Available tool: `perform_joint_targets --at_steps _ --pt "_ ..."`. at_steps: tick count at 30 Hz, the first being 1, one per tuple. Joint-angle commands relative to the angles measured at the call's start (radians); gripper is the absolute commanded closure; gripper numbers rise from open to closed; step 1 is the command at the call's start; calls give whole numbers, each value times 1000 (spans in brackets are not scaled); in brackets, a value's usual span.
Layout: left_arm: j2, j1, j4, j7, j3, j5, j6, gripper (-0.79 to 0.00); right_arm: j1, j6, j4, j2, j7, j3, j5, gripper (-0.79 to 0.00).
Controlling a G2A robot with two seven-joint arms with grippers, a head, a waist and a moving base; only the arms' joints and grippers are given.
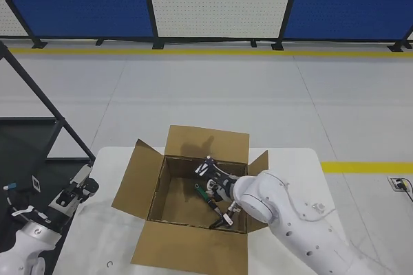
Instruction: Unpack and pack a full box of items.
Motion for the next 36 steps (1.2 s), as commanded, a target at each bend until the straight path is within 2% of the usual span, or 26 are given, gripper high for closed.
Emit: perform_joint_targets --at_steps 1,7,13,23,24,25,26,30,35,36 --pt "0 0 0 0 0 0 0 -785 25 13 44 -18 1 -31 -5 0" --pt "0 0 0 0 0 0 0 -785 93 65 195 -76 22 -102 -2 0" --pt "0 0 0 0 0 0 0 -785 144 74 359 -134 6 -142 42 0" --pt "0 0 0 0 0 0 0 -785 179 66 523 -207 -32 -181 66 0" --pt "0 0 0 0 0 0 0 -785 182 66 534 -212 -36 -183 65 -52" --pt "0 0 0 0 0 0 0 -785 184 66 545 -218 -42 -185 64 -231" --pt "0 0 0 0 0 0 0 -785 186 67 554 -223 -48 -185 63 -292" --pt "0 0 0 0 0 0 0 -785 193 66 581 -236 -71 -181 57 -363" --pt "0 0 0 0 0 0 0 -785 194 69 586 -244 -79 -170 41 -391" --pt "0 0 0 0 0 0 0 -785 193 71 583 -244 -80 -167 37 -422"
